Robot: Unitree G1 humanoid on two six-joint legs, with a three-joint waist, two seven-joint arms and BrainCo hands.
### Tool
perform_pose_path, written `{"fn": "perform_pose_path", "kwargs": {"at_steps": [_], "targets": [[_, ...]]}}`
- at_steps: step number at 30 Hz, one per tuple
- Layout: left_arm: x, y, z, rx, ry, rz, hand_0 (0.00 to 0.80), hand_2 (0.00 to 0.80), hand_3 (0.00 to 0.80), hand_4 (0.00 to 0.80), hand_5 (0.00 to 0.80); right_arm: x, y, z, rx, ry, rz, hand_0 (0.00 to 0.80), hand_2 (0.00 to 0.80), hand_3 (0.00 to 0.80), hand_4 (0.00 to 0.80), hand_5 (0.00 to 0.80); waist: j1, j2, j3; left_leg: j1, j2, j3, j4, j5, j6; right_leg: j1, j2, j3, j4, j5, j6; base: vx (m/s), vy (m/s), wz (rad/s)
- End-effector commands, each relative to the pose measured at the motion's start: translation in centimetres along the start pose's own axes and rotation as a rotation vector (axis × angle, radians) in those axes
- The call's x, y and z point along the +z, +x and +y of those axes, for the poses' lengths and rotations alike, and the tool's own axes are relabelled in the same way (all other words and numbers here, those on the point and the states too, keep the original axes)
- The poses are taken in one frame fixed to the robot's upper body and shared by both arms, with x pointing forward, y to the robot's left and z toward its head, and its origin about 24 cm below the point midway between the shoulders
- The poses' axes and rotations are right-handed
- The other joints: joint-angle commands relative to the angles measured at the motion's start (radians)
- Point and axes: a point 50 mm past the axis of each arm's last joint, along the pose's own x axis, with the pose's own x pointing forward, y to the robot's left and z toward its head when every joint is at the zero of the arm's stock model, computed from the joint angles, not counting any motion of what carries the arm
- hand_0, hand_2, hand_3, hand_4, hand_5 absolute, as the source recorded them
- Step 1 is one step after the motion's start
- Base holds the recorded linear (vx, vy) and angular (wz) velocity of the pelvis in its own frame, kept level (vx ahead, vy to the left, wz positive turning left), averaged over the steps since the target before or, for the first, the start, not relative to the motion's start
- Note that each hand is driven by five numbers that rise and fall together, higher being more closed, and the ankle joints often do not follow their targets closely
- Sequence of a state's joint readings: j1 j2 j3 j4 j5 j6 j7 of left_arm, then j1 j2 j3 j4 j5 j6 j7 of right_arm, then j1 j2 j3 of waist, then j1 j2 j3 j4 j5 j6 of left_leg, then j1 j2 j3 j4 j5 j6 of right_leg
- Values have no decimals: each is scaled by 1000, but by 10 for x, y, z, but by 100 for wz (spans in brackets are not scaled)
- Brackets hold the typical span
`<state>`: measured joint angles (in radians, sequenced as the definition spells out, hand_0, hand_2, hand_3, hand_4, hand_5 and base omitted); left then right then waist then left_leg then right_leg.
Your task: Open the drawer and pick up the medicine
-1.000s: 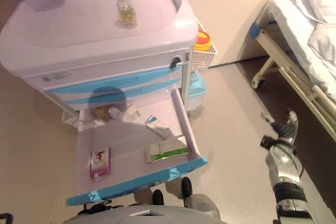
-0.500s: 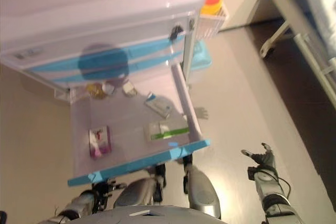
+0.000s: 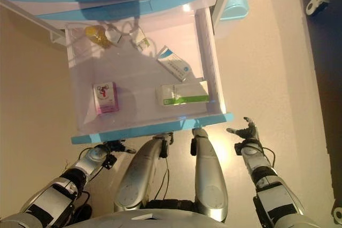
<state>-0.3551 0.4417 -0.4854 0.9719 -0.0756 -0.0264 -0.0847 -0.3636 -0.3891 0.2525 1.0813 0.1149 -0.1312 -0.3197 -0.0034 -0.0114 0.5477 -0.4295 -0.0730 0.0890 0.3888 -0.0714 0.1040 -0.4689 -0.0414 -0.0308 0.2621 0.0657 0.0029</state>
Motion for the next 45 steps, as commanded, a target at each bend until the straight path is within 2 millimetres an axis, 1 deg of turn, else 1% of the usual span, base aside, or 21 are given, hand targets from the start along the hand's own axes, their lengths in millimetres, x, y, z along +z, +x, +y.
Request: {"fn": "perform_pose_path", "kwargs": {"at_steps": [1,3,4,6,7,13,15,22,24,25,26,27,30,33,35,36,38,39,40,44,45], "targets": [[5,0,-4,5,38,-30,0,0,0,0,0,-16,-5,-10,-3,-69,17,0,0,0,0,0,1,48,-28,16,-13,-47,-83,21,-22,3,39,-38,177,-135,-5,40,41,-2],[40,-1,38,90,73,-111,0,0,0,0,0,-24,-8,-9,26,-92,37,0,0,0,0,0,-28,52,-28,-10,-7,-30,-48,12,-27,-31,42,-28,202,-141,-17,77,97,1],[61,-6,69,164,70,-158,0,0,0,0,0,-31,-11,-12,34,-104,48,0,0,0,0,0,-51,52,-28,-26,-5,-15,-22,2,-27,-48,42,-18,210,-142,-21,65,97,-5],[61,-6,69,165,71,-158,0,0,0,0,0,-31,-11,-12,34,-104,48,0,0,0,0,0,-51,52,-28,-27,-5,-14,-22,2,-27,-49,42,-18,211,-142,-21,50,88,-23],[84,-16,104,242,44,-203,0,0,0,0,0,-39,-13,-17,38,-120,59,0,0,0,0,0,-80,55,-28,-43,-4,5,1,-9,-26,-70,44,-3,217,-140,-23,74,136,-22],[121,-49,177,406,-50,-254,0,0,0,0,0,-50,-18,-27,35,-147,73,0,0,0,0,0,-130,53,-28,-67,-2,49,51,-43,-15,-106,48,35,229,-138,-22,77,121,-19],[130,-64,203,465,-99,-264,0,0,0,0,0,-53,-19,-29,40,-159,72,0,0,0,0,0,-148,49,-28,-74,-1,63,68,-57,-11,-118,51,48,236,-137,-20,59,109,-18],[142,-99,252,665,-254,-312,0,0,0,0,0,-54,-19,-33,54,-197,61,0,0,0,0,0,-184,44,-28,-75,-1,99,96,-90,-1,-132,54,87,227,-128,-11,55,126,-27],[141,-148,297,1074,-350,-364,0,0,0,0,0,-55,-22,-29,77,-221,45,0,0,0,0,0,-202,35,-28,-61,-3,115,109,-112,2,-122,57,115,207,-118,0,66,177,-21],[141,-148,297,1074,-349,-364,0,0,0,0,0,-55,-22,-28,77,-220,45,0,0,0,0,0,-200,35,-28,-61,-3,115,110,-112,2,-122,58,115,208,-118,0,41,114,-28],[148,-169,309,1251,-365,-411,0,0,0,0,0,-55,-24,-22,93,-237,28,0,0,0,0,0,-204,27,-28,-54,-2,121,115,-123,3,-115,59,128,199,-112,7,22,71,-31],[151,-174,311,1300,-369,-445,0,0,0,0,0,-55,-24,-20,99,-234,24,0,0,0,0,0,-203,23,-28,-52,-1,124,116,-127,4,-112,60,132,194,-109,9,21,76,-27],[155,-175,306,1371,-402,-521,0,0,0,0,0,-52,-25,-11,117,-226,15,0,0,0,0,0,-194,14,-28,-29,-1,121,106,-135,7,-92,61,139,180,-100,21,3,19,-9],[143,-144,288,1148,-457,-510,0,0,0,0,0,-50,-25,-5,131,-220,9,0,0,0,0,0,-181,8,-28,8,-4,109,87,-140,11,-62,60,141,168,-95,33,-2,0,-8],[141,-140,285,1113,-471,-507,0,0,0,0,0,-50,-26,-4,134,-224,7,0,0,0,0,0,-180,8,-28,14,-5,108,83,-139,11,-56,60,140,165,-93,34,3,-28,-5],[125,-101,253,804,-509,-477,0,0,0,0,0,-48,-26,1,137,-216,1,0,0,0,0,0,-165,10,-28,47,-7,98,53,-130,10,-26,53,133,143,-85,43,9,-61,2],[99,-65,206,522,-542,-431,0,0,0,0,0,-46,-26,3,130,-205,6,0,0,0,0,0,-148,19,-28,87,-14,81,7,-109,7,13,47,123,110,-72,49,14,-72,4],[91,-56,192,451,-566,-413,0,0,0,0,0,-46,-26,2,129,-206,7,0,0,0,0,0,-143,22,-28,100,-17,74,-9,-103,6,26,45,119,99,-69,49,28,-84,12],[68,-39,157,310,-575,-376,0,0,0,0,0,-48,-26,2,127,-204,16,0,0,0,0,0,-128,28,-30,131,-23,60,-41,-89,2,60,38,111,72,-63,52,40,-90,17],[19,-16,73,65,-680,-274,0,0,0,0,0,-56,-29,4,145,-195,39,0,0,0,0,0,-89,32,-67,194,-35,25,-118,-54,-9,142,23,81,11,-61,50,42,-94,20],[19,-16,74,66,-680,-274,0,0,0,0,0,-56,-29,4,145,-195,39,0,0,0,0,0,-89,32,-70,191,-35,26,-120,-51,-10,139,23,82,8,-58,50,25,-38,24]]}}
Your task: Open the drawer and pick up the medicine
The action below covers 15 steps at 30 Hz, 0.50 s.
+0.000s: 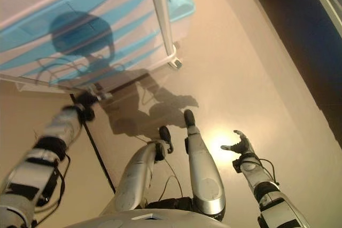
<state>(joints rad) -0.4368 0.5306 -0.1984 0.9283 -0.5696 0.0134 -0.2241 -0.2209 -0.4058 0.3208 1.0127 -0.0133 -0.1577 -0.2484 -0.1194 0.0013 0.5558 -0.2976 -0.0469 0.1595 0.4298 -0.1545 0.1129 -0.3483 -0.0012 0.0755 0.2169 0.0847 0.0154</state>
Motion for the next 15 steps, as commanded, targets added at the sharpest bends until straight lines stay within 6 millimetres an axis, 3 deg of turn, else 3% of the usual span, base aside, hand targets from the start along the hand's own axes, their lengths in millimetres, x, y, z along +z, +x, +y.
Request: {"fn": "perform_pose_path", "kwargs": {"at_steps": [1,2,3,4,5,6,7,9,15], "targets": [[-12,-6,2,-38,-44,-25,0,0,0,0,0,-21,-8,-5,-8,-6,44,0,0,0,0,0,27,19,-78,59,-61,-44,-161,32,-19,18,-17,-25,53,-77,38,97,-132,28],[-72,-18,-22,-82,-150,96,0,0,0,0,0,-28,-12,3,50,36,67,0,0,0,0,0,56,13,-125,113,-68,-79,-221,56,-30,90,-21,-49,14,-88,33,142,-189,22],[-96,-26,-28,-78,-189,143,0,0,0,0,0,-32,-14,8,93,69,82,0,0,0,0,0,66,11,-149,134,-69,-93,-244,66,-34,119,-18,-58,-4,-91,27,162,-214,7],[-104,-29,-29,-53,-207,155,0,0,0,0,0,-34,-16,10,109,83,89,0,0,0,0,0,68,10,-157,143,-68,-101,-253,70,-37,133,-17,-63,-12,-94,25,127,-184,11],[-130,-42,-33,-22,-228,220,0,0,0,0,0,-42,-21,19,157,131,118,0,0,0,0,0,83,7,-187,171,-68,-126,-283,81,-45,174,-12,-76,-38,-99,18,85,-125,26],[-130,-42,-33,-22,-228,220,0,0,0,0,0,-42,-21,19,157,131,118,0,0,0,0,0,83,7,-187,172,-68,-127,-284,81,-45,174,-12,-77,-39,-99,18,117,-223,42],[-152,-56,-29,60,-267,259,0,0,0,0,0,-51,-29,29,217,185,149,0,0,0,0,0,102,4,-223,200,-66,-153,-313,90,-52,215,-6,-97,-63,-108,9,85,-187,45],[-170,-71,-23,153,-261,294,0,0,0,0,0,-59,-36,40,264,213,173,0,0,0,0,0,120,1,-255,224,-66,-178,-332,98,-59,251,-3,-124,-82,-116,2,75,-205,48],[-198,-93,-29,176,-134,390,0,0,0,0,0,-77,-52,63,366,317,281,0,0,0,0,0,165,-9,-339,268,-67,-223,-342,98,-74,335,-1,-186,-126,-129,-12,53,-114,43]]}}
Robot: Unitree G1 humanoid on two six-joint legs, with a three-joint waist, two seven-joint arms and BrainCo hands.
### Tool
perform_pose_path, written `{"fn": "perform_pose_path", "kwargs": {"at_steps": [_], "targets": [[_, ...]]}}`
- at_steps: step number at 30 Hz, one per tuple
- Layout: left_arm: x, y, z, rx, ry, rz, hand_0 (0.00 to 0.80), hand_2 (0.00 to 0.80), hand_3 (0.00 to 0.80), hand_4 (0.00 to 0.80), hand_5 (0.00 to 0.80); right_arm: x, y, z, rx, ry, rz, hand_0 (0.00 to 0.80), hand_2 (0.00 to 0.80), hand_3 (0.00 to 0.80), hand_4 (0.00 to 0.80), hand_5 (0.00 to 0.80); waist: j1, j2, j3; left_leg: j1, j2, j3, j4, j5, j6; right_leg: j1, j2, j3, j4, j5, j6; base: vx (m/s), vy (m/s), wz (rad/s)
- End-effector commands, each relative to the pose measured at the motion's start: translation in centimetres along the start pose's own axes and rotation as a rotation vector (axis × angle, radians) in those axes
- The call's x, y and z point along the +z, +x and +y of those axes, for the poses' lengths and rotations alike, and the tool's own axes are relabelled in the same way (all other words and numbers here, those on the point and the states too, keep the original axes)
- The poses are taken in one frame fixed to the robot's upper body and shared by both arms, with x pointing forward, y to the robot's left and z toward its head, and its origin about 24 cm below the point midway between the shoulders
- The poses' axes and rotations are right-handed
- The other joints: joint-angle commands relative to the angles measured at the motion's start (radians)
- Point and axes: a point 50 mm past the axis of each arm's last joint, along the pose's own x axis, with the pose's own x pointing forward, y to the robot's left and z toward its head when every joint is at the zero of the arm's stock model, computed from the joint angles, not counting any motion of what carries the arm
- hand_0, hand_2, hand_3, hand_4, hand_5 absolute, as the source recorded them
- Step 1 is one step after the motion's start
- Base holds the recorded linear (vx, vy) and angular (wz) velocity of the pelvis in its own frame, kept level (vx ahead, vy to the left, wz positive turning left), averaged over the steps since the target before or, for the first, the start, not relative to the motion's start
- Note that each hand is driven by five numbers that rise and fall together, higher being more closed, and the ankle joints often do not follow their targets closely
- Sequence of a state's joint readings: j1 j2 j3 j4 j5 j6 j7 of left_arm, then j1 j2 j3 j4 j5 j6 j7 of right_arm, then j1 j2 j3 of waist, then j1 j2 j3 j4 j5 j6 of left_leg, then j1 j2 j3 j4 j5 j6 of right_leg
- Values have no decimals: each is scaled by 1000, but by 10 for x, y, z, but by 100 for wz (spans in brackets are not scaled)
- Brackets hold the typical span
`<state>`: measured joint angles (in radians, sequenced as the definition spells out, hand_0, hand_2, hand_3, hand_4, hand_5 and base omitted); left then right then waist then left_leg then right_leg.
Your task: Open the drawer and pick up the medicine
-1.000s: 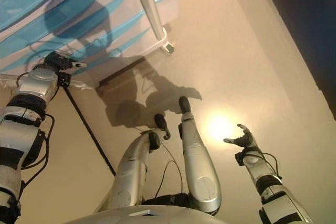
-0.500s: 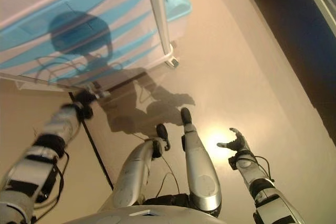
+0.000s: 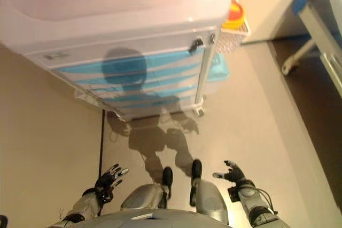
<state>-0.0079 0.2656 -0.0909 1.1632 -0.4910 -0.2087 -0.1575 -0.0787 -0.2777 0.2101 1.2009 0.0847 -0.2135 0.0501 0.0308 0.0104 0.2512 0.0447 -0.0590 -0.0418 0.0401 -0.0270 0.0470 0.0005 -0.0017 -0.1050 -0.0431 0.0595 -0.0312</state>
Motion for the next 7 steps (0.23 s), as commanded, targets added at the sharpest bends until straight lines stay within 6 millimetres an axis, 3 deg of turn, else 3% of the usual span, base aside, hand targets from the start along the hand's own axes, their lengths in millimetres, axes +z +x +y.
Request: {"fn": "perform_pose_path", "kwargs": {"at_steps": [1,7], "targets": [[-5,-1,-5,-32,91,-6,0,0,0,0,0,-12,-4,9,61,72,31,0,0,0,0,0,22,-21,-53,-63,-57,-28,46,-32,-11,2,0,-14,123,-104,34,27,-63,27],[-21,-2,-27,-161,78,59,0,0,0,0,0,-16,-3,16,74,78,73,0,0,0,0,0,34,-25,-104,-22,-55,-38,12,-33,-14,47,0,-40,87,-101,38,3,-30,18]]}}
